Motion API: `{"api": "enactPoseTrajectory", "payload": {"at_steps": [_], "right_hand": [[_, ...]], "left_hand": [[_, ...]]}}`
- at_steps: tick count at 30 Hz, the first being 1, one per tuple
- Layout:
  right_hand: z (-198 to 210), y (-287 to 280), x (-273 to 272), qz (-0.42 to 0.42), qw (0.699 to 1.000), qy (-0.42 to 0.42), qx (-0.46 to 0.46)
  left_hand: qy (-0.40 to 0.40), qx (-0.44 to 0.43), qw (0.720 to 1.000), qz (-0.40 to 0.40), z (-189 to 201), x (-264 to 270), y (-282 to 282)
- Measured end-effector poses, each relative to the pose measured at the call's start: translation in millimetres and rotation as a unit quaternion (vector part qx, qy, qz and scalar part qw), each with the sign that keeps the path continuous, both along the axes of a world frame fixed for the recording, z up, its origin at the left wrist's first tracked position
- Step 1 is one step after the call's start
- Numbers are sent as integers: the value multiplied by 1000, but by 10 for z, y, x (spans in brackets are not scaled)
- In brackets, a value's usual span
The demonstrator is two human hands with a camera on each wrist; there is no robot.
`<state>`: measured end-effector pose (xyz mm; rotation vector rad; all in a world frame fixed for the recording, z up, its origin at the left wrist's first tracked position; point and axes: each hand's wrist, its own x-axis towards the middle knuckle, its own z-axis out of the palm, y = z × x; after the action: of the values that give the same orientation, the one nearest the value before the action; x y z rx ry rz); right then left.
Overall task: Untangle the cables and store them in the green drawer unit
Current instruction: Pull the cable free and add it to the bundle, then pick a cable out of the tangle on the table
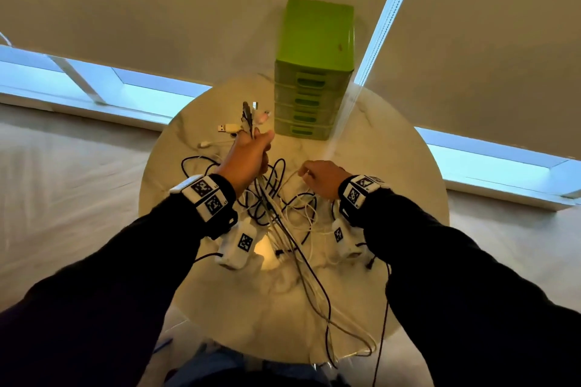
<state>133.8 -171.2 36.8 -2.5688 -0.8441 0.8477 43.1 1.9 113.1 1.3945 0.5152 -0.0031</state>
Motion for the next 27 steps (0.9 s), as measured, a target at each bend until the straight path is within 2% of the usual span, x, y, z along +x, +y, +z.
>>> {"api": "enactPoseTrajectory", "payload": {"at_steps": [3,8,14,18,20,22,23,25,27], "right_hand": [[-236,206,100,37,998,5,-48],[-455,400,198,108,985,-33,-130],[-590,370,206,171,971,-85,-142],[-445,279,249,205,955,-153,-147],[-326,227,305,145,974,-147,-92],[-195,170,334,21,993,-113,20],[-114,139,315,-47,990,-101,86],[40,91,221,-160,964,-74,199],[169,69,72,-203,939,-52,273]], "left_hand": [[19,19,1000,-10,-133,46,52],[61,37,997,-21,-298,113,108],[82,33,996,-28,-365,160,135],[75,21,996,-46,-403,179,169],[69,18,996,-49,-405,178,176],[64,20,997,-47,-408,173,180],[64,22,997,-45,-404,169,174],[58,9,997,-42,-419,160,145],[56,-26,997,-38,-449,146,107]]}}
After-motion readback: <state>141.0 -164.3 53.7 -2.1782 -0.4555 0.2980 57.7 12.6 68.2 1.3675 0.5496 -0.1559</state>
